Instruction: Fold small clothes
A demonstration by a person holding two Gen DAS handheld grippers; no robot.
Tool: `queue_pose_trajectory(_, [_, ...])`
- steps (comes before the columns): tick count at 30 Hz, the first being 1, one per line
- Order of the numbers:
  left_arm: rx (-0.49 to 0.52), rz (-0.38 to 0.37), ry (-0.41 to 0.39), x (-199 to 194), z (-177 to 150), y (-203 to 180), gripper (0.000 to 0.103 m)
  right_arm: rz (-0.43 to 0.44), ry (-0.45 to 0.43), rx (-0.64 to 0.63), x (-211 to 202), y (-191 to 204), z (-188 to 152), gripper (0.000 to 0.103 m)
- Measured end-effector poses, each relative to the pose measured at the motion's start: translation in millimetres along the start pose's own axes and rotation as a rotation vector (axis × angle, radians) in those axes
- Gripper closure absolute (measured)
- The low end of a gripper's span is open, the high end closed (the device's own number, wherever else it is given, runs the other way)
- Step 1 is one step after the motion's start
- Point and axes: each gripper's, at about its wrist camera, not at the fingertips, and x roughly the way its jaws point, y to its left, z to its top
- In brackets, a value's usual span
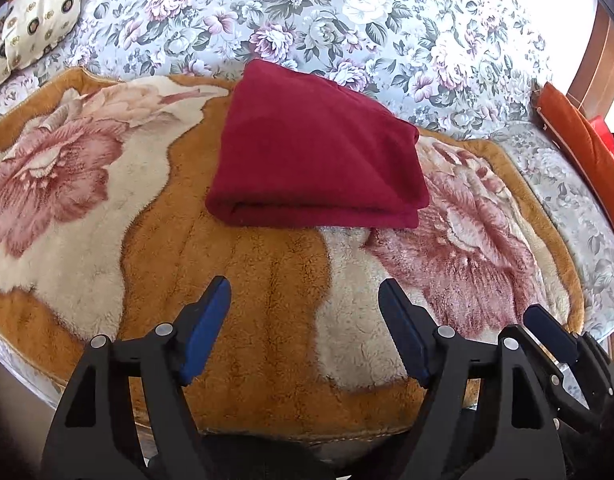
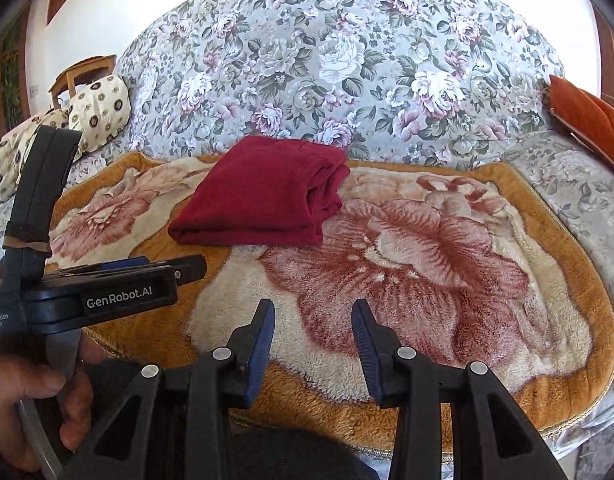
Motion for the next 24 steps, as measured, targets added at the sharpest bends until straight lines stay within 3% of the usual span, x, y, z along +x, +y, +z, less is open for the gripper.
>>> queue_pose_trajectory(9, [0.015,-0.018,-0.001,-0.5,-0.2,-3.3,0.026,0.015,0.019,0.005,3.9,-0.7,-0.3,0.065])
queue_pose_trajectory(15, [0.051,-0.068,-0.109,-32.5,-2.0,-11.0,0.022,-0.013,-0.007,-0.005,0.8,0.2,-0.4,0.065])
queue_pose_trajectory(22, [0.131,0.03,-0.214,-85.4,-3.1,-14.0,0.02,-0.042,-0.023,-0.001,-0.7,1.6,4.7,0.065])
queue_pose_trajectory(24, [0.115,0.054,-0.242,-101.0,-5.1,-6.3,0.015,-0.051,-0.019,-0.018,0.5,5.6,6.2,0.065])
